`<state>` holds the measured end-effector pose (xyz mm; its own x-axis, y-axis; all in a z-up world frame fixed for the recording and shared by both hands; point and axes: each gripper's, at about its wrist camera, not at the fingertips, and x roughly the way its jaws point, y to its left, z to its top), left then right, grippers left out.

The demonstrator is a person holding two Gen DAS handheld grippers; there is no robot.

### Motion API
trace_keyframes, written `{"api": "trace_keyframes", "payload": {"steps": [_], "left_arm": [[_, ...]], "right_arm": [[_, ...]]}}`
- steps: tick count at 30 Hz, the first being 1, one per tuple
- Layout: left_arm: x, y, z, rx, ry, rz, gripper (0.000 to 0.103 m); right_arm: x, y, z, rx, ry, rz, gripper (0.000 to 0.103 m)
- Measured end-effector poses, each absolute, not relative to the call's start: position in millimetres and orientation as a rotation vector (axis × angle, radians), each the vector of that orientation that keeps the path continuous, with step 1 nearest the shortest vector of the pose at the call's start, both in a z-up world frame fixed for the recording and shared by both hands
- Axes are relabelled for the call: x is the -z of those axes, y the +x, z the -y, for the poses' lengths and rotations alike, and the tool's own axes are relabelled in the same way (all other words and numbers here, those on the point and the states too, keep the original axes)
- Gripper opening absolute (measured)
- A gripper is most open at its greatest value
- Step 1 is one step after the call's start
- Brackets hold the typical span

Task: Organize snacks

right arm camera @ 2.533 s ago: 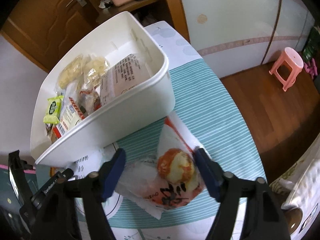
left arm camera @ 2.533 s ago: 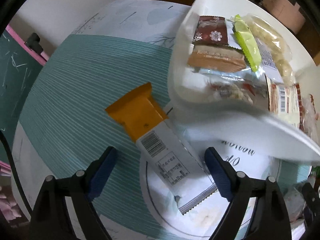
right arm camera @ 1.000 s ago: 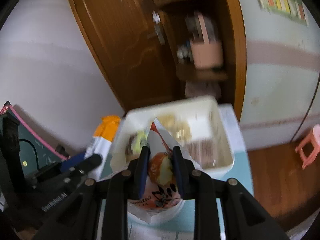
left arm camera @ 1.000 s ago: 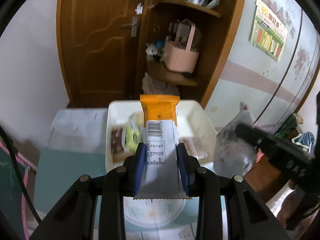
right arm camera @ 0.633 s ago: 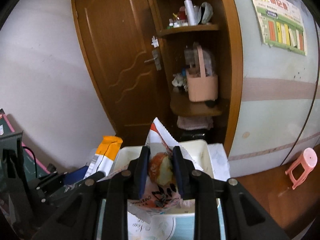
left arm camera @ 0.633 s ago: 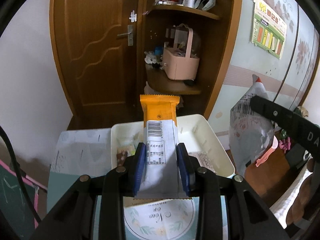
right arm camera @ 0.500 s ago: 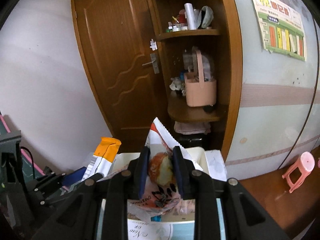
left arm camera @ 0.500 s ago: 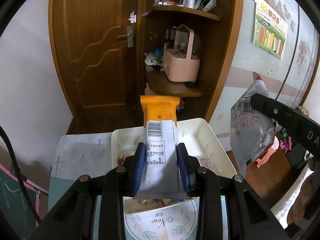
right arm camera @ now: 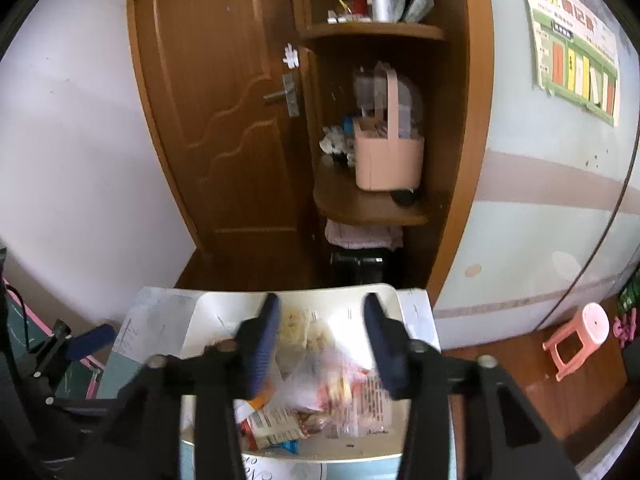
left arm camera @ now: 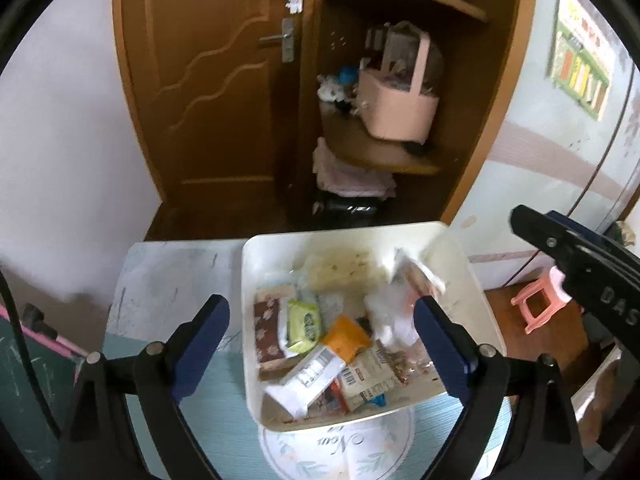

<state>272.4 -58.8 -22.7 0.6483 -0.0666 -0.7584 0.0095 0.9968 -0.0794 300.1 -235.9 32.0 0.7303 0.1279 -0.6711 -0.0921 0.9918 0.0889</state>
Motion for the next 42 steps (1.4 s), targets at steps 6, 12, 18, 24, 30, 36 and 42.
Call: {"api": "trace_keyframes", "payload": {"steps": [6, 12, 18, 24, 30, 36, 42], "left_arm": [[28, 267, 50, 0.022, -0.084, -0.898, 0.093], [24, 257, 50, 0.018, -0.091, -0.903, 0.093], [24, 239, 53, 0.021, -0.086, -0.911, 0.093], [30, 212, 59, 0.024, -0.091, -0.938, 0.093], [37, 161, 65, 0.036, -0.085, -0.981, 0.093], [30, 106, 69, 0.017, -0.074, -1.004, 0.093], [14, 55, 70, -0.015, -0.075, -1.018, 0.094]], "right_arm": [[-22, 296, 235, -0.123, 0.071, -0.774, 0.050], [-14, 281, 235, -0.129, 0.092, -0.802, 0.050], [-6, 263, 237, -0.134, 0.112, -0.833, 0.050], [7, 240, 244, -0.131, 0.145, -0.880, 0.051], [24, 199, 247, -0.158, 0.181, -0.955, 0.051], [22, 144, 246, -0.194, 0.205, -1.025, 0.051], [3, 97, 248, -0.213, 0.219, -1.073, 0.059]]}}
